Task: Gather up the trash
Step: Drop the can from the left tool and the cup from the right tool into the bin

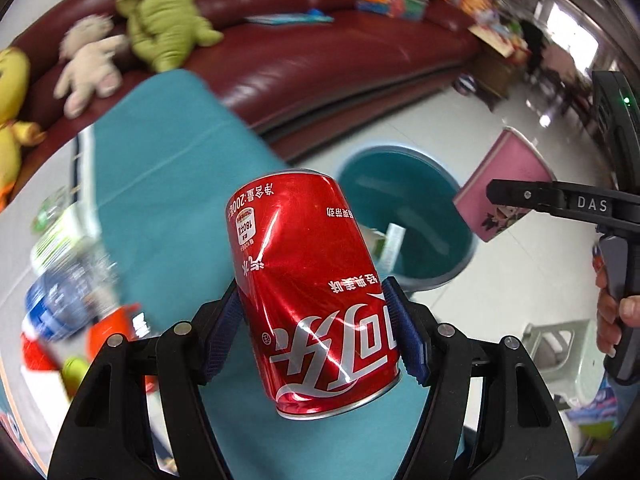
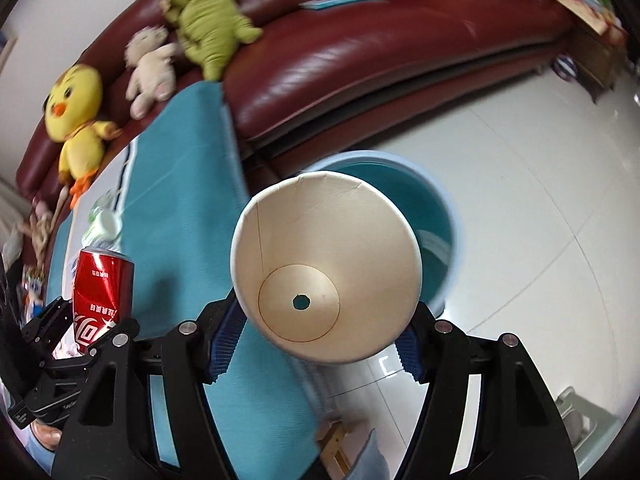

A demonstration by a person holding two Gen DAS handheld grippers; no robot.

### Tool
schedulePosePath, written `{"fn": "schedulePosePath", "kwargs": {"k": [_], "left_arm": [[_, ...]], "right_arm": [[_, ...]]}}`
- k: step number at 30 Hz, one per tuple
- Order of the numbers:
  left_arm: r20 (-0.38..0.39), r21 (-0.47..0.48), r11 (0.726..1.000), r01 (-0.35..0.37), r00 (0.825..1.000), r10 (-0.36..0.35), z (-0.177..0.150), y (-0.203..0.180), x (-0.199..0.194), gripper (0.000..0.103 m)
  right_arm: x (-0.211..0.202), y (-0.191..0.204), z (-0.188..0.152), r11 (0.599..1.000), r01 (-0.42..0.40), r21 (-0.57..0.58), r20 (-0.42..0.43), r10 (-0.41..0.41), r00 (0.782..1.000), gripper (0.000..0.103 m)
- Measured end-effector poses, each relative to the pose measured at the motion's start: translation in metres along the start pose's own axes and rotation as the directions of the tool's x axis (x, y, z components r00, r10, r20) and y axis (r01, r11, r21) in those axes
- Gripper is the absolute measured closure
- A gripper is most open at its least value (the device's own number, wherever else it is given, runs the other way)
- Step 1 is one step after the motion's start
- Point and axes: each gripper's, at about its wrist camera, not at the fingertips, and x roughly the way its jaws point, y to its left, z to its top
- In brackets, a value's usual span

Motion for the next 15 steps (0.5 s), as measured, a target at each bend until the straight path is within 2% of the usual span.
{"fn": "schedulePosePath", "kwargs": {"k": [6, 15], "left_arm": [[-0.046, 0.056, 0.998, 0.023, 0.999, -0.020, 0.026, -0.037, 0.037, 0.034], [-0.114, 0.086, 0.995, 0.043, 0.993, -0.033, 0.051, -0.061, 0.084, 0.033]], "right_arm": [[0.014, -0.044, 0.003, 0.998, 0.009, 0.065, -0.014, -0.008, 1.000, 0.040], [0.033, -0.074, 0.007, 0.995, 0.018, 0.093, -0.035, -0.014, 0.999, 0.040]]}}
